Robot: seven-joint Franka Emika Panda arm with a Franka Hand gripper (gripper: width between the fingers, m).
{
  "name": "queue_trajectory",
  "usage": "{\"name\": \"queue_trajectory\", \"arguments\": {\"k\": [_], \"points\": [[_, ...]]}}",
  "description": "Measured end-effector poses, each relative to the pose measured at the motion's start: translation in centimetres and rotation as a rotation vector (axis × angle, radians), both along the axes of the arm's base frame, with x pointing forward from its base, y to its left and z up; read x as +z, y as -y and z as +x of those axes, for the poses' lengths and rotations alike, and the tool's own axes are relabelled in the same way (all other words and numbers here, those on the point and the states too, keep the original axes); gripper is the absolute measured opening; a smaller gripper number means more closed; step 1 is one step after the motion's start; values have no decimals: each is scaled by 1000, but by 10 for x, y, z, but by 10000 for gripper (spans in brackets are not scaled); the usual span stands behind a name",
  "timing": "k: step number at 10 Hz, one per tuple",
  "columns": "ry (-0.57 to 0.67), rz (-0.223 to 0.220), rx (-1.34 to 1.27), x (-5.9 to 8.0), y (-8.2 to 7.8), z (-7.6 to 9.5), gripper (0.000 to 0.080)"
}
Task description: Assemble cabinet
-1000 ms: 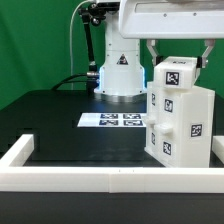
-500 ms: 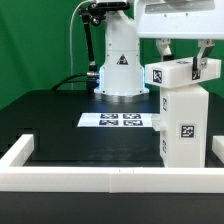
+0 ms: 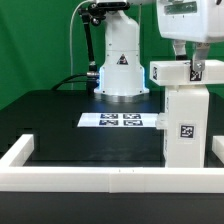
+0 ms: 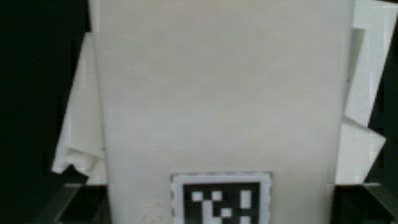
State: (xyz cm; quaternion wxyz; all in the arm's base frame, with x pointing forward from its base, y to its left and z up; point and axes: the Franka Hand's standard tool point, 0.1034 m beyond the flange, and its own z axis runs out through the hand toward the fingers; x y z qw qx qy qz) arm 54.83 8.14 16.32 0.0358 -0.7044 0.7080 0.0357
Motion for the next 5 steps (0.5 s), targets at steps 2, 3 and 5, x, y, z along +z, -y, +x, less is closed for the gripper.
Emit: {"name": "queue_trajectory", "arguments": {"k": [2,3,5], "points": [[-10,7,-92,0,-3,0,564],[-9,7,-75,0,-3,0,759],[-1,21,-61,4,-6,1,792]]}}
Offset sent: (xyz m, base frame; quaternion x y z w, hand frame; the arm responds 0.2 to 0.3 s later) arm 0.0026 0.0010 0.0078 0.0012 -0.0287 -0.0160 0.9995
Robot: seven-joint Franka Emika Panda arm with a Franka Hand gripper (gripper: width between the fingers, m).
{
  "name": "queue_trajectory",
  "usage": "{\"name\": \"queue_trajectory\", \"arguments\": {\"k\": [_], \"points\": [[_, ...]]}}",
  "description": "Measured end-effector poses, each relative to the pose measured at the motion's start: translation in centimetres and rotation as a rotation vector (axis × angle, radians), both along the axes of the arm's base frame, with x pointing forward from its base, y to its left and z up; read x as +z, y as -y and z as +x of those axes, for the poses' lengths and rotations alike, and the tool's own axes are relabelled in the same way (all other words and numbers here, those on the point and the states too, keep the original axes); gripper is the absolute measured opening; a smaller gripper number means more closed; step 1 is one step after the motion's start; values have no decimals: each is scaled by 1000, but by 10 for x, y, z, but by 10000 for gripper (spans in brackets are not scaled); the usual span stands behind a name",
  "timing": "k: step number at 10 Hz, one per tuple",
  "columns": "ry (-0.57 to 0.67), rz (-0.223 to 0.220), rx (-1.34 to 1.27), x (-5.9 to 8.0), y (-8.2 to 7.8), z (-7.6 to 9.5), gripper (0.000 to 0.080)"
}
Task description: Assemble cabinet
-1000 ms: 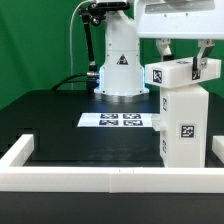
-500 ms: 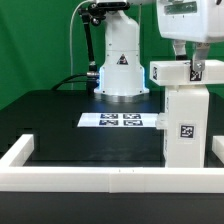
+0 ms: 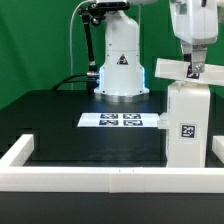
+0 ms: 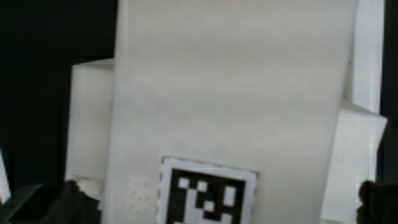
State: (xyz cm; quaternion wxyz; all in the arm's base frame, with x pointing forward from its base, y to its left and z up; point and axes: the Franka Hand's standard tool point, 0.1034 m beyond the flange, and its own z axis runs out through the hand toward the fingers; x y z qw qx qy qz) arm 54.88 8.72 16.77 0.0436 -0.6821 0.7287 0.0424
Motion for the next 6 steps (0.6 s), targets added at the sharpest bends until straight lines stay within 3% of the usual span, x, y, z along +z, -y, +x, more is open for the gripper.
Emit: {"name": "queue_trajectory", "arguments": {"k": [3,6], "points": [[29,30,6,17,-6,2,797],[10,27,87,12,-9,0,797]]}}
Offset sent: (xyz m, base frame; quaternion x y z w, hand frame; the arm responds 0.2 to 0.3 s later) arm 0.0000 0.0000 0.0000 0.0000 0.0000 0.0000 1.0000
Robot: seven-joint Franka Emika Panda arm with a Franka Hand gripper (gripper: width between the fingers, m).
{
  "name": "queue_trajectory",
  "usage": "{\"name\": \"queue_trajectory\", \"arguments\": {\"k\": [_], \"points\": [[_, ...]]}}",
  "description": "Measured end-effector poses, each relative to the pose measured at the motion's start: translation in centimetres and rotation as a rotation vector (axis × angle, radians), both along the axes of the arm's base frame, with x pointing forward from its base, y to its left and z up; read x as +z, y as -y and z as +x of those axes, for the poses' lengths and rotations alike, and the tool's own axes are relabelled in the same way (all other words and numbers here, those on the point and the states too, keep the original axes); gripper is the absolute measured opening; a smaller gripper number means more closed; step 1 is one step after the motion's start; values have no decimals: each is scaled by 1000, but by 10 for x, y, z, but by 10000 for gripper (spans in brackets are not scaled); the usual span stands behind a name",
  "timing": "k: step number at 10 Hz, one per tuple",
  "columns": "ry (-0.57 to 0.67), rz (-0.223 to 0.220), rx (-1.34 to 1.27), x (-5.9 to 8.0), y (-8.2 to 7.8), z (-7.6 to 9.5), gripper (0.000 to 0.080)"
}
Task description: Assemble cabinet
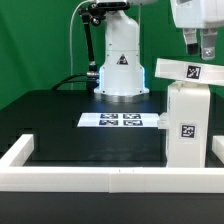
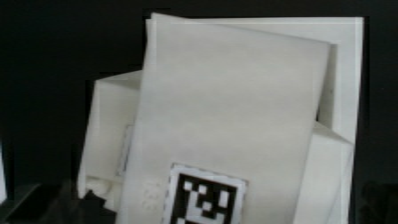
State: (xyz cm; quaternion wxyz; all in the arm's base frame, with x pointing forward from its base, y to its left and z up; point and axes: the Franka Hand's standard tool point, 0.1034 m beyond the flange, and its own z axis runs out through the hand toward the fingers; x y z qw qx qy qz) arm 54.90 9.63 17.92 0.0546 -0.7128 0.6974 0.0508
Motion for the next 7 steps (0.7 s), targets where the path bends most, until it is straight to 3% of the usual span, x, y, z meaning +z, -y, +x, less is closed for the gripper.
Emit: {"name": "queue_trajectory", "arguments": {"k": [4,7], "points": [[11,6,521,3,-9,3,797],[36,14,698,4,-11,4,797]]}}
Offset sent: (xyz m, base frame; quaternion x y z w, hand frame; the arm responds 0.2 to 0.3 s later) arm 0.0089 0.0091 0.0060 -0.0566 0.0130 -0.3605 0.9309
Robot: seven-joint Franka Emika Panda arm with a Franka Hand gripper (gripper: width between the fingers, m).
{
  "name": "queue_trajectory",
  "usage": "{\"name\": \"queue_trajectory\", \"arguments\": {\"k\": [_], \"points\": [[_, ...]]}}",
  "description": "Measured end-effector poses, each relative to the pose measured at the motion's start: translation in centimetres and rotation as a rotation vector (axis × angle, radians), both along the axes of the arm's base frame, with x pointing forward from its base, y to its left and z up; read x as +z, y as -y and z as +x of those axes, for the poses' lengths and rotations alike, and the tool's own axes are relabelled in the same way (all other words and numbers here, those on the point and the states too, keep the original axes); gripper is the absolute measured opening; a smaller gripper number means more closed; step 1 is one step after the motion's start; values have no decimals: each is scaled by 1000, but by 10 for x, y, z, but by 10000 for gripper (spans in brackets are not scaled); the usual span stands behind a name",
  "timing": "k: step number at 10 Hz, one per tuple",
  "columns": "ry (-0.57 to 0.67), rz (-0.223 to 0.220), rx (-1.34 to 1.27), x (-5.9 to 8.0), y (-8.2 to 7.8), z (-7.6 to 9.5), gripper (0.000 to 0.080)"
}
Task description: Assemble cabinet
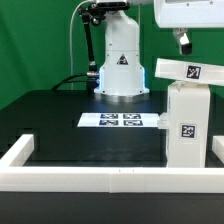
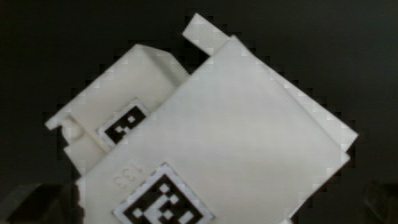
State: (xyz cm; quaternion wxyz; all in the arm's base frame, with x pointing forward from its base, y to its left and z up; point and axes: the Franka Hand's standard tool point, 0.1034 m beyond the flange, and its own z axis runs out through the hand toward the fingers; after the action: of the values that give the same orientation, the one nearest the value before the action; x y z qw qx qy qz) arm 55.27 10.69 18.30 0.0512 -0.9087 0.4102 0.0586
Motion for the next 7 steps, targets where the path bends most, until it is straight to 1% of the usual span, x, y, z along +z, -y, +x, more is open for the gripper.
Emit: {"name": "queue_trajectory", "arguments": {"k": [3,4,5,7], "points": [[40,14,290,0,-1,0,797],[65,-1,532,0,-1,0,797],[78,-25,715,1,-1,1,797],[92,-39,985,2,-2,2,797]]}}
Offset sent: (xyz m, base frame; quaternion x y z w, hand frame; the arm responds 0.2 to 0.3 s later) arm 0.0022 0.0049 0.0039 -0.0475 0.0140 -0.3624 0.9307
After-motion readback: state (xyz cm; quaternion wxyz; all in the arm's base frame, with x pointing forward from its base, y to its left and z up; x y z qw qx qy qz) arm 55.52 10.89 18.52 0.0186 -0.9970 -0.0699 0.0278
